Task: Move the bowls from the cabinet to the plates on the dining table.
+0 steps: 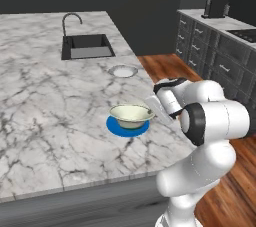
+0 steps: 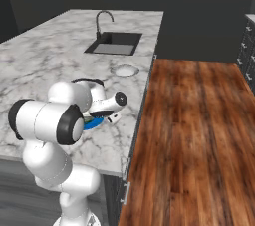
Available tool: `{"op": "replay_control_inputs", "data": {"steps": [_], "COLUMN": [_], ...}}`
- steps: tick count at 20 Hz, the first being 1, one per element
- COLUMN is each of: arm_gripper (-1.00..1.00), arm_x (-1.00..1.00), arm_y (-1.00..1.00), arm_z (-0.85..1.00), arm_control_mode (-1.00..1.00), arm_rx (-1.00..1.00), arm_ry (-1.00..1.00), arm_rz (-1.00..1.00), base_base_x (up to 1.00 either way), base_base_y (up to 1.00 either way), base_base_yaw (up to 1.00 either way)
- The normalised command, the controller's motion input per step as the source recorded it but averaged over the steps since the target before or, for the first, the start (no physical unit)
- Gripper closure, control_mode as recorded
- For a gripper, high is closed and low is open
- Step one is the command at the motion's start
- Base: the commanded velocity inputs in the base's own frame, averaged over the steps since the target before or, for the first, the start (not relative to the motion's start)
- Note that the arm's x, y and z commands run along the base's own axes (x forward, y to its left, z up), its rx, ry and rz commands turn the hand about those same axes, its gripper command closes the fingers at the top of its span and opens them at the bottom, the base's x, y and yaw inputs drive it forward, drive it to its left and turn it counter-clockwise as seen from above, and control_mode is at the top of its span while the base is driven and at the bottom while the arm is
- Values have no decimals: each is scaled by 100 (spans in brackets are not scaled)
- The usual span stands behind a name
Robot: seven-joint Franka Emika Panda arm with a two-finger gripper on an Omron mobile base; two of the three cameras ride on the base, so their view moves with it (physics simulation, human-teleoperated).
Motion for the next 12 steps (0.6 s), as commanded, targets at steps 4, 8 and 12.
{"op": "replay_control_inputs", "data": {"steps": [4, 8, 12], "arm_gripper": [-100, -100, -100], "arm_x": [0, -33, -45], "arm_y": [0, 0, -1], "arm_z": [0, 6, 44], "arm_control_mode": [-100, -100, -100], "arm_rx": [0, -1, -5], "arm_ry": [0, 0, 0], "arm_rz": [0, -1, -1], "base_base_x": [0, 0, 0], "base_base_y": [0, 0, 0], "base_base_yaw": [0, 0, 0]}}
